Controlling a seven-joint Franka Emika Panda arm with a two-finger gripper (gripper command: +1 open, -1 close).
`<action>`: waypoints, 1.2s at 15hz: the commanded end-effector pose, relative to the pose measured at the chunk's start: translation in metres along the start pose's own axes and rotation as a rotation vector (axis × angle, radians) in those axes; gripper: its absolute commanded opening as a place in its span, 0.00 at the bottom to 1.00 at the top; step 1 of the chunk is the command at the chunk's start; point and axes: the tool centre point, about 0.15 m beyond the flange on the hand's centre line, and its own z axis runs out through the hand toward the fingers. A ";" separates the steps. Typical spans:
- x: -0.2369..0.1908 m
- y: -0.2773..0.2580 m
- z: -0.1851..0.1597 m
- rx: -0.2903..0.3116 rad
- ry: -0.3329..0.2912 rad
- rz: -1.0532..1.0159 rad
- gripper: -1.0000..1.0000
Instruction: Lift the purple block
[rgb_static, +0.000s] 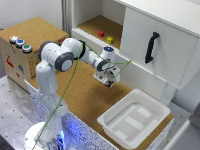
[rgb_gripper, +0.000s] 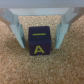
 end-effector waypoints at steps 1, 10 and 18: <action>0.013 0.003 -0.002 -0.065 -0.040 0.026 0.00; -0.009 -0.049 -0.092 -0.034 0.071 -0.025 0.00; -0.023 -0.146 -0.164 0.028 0.138 -0.235 0.00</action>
